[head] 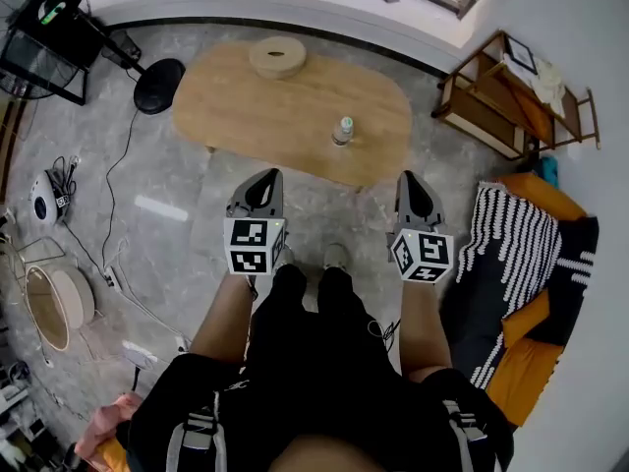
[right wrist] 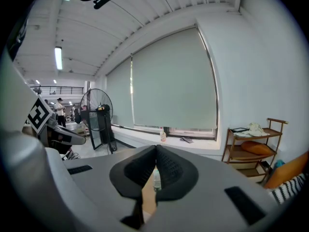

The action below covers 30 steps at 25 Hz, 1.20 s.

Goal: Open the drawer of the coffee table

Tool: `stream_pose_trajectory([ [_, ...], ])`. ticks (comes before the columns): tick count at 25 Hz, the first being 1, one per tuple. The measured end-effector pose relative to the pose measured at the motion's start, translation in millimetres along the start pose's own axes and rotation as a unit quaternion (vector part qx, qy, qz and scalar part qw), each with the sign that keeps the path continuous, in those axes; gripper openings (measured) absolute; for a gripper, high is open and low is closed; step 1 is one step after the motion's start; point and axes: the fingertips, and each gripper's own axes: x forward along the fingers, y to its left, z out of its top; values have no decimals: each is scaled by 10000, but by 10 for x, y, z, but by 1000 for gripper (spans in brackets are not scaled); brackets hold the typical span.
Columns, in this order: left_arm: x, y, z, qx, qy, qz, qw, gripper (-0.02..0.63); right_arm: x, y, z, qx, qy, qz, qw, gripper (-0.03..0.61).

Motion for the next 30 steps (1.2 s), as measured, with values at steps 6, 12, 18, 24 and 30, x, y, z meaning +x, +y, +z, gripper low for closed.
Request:
stream_pose_trajectory([
  [6, 417, -97, -698, -69, 279, 239, 9993, 21, 234, -388, -869, -41, 345, 245, 9991, 15],
  [12, 941, -166, -1664, -100, 482, 377, 9981, 21, 456, -733, -1862, -128, 483, 298, 9983, 15],
  [18, 1502, -37, -2654, -147, 202, 249, 9994, 21, 617, -906, -2968, -155, 137, 58, 9998, 15],
  [24, 1964, 282, -3891, 209, -534, 231, 9981, 21, 810, -977, -4216, -324, -751, -400, 9958, 15],
  [30, 2001, 527, -4756, 168, -916, 140, 9956, 21, 662, -858, -4990, -158, -991, -640, 9929, 15],
])
